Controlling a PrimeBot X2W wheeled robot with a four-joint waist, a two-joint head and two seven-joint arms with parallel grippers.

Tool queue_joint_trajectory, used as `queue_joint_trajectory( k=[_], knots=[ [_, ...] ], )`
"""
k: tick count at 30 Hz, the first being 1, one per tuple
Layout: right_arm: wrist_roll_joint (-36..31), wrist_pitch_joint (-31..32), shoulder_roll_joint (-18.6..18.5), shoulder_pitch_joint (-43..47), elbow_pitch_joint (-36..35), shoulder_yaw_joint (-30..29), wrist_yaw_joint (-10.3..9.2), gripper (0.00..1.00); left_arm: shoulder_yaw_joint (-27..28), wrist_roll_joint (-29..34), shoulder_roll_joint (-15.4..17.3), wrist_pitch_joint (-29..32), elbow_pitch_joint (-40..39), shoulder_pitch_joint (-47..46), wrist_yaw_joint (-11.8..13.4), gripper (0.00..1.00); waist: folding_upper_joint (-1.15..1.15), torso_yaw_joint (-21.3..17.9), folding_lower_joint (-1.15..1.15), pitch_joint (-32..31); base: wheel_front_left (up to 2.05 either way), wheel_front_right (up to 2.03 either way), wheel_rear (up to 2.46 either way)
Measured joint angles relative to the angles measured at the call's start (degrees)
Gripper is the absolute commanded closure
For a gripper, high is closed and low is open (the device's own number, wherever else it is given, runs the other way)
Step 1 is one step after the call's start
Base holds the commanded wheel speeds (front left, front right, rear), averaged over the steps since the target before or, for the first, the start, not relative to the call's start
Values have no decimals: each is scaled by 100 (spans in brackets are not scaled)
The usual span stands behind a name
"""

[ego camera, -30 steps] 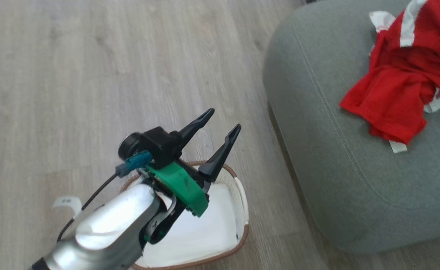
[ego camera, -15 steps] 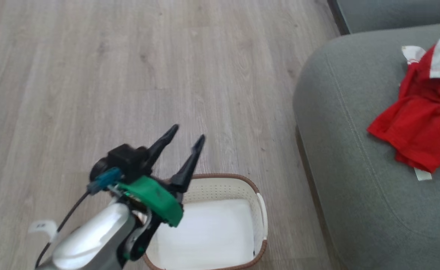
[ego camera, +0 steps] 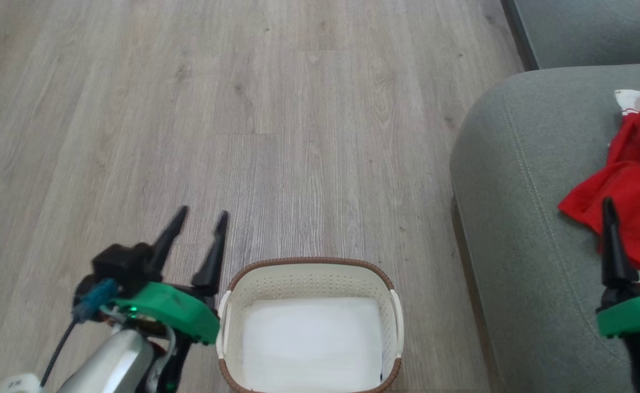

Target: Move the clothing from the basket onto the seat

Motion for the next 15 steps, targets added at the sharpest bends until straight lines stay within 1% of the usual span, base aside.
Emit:
queue_joint_trajectory(
  k=[3,5,7,10,13,15],
  knots=[
    [-49,-192,116,97,-11,89,0,0,388,268,-103,0,0,193,-19,0,0,38,0,0,0,0,0],
    [-49,-323,190,192,26,186,0,0,661,465,-236,0,-8,355,-82,0,0,53,0,-9,0,0,0],
    [-25,-425,194,289,116,320,0,0,898,655,-355,0,33,510,-208,0,0,59,0,-17,0,0,0],
    [-9,-538,198,380,246,549,0,0,1311,882,-571,0,124,724,-311,0,0,49,0,-34,0,0,0],
    [-27,-606,225,381,342,648,-1,0,1681,1227,-733,0,208,877,-415,0,0,28,0,-50,0,0,0],
    [-40,-625,240,381,389,717,-1,0,1922,1333,-898,0,225,967,-556,0,0,15,0,-48,0,0,0]
  ],
)
